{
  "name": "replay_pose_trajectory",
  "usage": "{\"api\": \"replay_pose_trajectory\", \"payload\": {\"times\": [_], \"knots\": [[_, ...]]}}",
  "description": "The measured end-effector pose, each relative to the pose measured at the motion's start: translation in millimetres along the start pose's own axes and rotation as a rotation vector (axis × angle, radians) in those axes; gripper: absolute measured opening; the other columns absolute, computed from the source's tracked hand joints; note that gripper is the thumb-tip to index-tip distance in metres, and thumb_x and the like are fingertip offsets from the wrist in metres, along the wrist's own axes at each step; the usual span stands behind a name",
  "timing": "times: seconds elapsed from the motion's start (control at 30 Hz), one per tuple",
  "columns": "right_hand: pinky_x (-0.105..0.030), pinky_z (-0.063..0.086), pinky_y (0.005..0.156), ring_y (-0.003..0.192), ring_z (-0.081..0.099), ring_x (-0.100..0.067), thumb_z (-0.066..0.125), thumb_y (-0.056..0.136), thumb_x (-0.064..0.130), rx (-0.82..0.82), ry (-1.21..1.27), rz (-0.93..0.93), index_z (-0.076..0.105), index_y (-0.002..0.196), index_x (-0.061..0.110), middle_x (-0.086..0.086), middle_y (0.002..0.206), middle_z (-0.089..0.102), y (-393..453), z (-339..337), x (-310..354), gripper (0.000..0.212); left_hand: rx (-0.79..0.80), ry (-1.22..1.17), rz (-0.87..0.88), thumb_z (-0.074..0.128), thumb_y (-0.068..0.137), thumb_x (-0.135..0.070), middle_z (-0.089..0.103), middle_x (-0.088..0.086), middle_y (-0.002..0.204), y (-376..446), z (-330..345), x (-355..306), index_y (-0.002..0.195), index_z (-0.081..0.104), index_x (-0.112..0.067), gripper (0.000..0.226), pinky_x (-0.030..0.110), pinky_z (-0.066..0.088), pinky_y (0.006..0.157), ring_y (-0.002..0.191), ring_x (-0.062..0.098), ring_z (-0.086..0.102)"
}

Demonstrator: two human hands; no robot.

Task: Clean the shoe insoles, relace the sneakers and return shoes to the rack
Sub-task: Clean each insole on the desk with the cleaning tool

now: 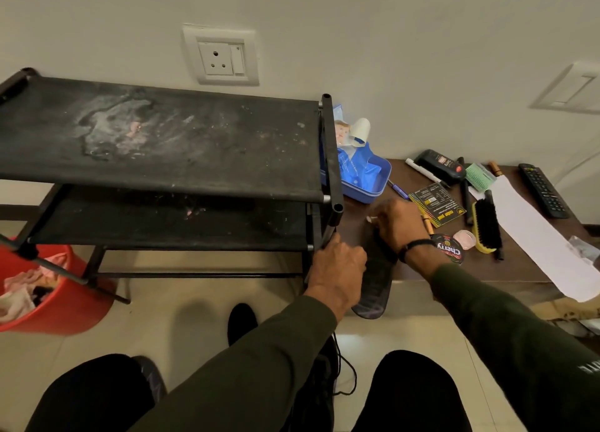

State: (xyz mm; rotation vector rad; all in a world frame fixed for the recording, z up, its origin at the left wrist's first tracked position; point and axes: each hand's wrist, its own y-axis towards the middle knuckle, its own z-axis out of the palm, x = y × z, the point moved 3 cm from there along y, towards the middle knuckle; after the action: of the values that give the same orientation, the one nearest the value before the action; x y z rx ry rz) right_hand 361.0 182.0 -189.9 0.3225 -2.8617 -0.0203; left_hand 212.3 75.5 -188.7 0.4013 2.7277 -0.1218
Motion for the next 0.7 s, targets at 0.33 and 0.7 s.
{"api": "replay_pose_trajectory", "payload": {"times": [0.33, 0.7], "knots": [[-0.030, 0.052, 0.082, 0.091, 0.066, -0.022, 0.073, 0.086, 0.008, 0.089, 0.055, -0.191, 0.077, 0.094, 0.011, -0.008, 0.100, 0.070, -43, -9, 19, 0.009, 0.005, -0.089, -0.034, 0.062, 0.098, -0.025, 0.062, 0.009, 0.108, 1, 1, 2, 0.106, 0.068, -0.022, 0.011, 0.044, 0.054, 0.087, 0.116, 0.028, 0.048], [-0.041, 0.049, 0.100, 0.116, 0.055, -0.030, 0.064, 0.092, 0.008, 0.104, -0.023, 0.035, 0.070, 0.118, 0.012, -0.012, 0.127, 0.055, -38, 4, 26, 0.027, 0.037, -0.051, -0.029, 0.061, 0.098, -0.022, 0.062, 0.011, 0.110, -1, -8, -2, 0.108, 0.067, -0.020, 0.012, 0.045, 0.054, 0.089, 0.118, 0.029, 0.047]]}}
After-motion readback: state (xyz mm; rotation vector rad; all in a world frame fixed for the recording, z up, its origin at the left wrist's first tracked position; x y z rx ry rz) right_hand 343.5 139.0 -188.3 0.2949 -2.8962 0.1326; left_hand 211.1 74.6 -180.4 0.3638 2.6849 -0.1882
